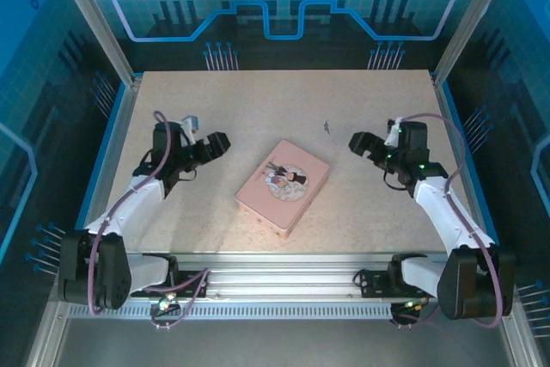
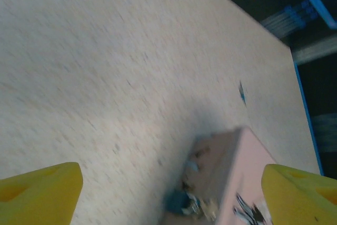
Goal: Unlock a padlock with a key
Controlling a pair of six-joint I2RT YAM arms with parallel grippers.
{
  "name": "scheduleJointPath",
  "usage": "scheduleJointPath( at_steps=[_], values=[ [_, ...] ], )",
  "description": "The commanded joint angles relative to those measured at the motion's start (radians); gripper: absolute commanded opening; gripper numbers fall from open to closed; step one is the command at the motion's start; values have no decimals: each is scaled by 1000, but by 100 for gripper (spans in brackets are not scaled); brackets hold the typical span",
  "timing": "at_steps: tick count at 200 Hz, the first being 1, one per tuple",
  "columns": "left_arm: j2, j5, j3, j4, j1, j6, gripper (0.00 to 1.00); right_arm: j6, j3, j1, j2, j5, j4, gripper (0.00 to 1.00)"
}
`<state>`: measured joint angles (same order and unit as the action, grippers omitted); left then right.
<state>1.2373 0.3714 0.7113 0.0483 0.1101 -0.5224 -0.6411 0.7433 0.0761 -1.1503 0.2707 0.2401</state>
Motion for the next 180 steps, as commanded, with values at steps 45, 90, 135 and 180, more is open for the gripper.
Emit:
scheduleJointPath(
  at_steps=[45, 90, 135, 180],
  values=[
    [94, 93, -9, 136, 141, 12, 77, -151, -73, 233, -107, 8, -26, 86],
    [78, 116, -59, 129, 184, -7, 63, -198, -29, 327, -241, 8, -96, 78],
    [41, 139, -133, 95, 208, -56, 51, -183, 112, 359, -384, 1, -91, 74],
    [-41, 130, -210, 44, 236, -132, 49, -133, 356, 396, -587, 22, -26, 72]
  ],
)
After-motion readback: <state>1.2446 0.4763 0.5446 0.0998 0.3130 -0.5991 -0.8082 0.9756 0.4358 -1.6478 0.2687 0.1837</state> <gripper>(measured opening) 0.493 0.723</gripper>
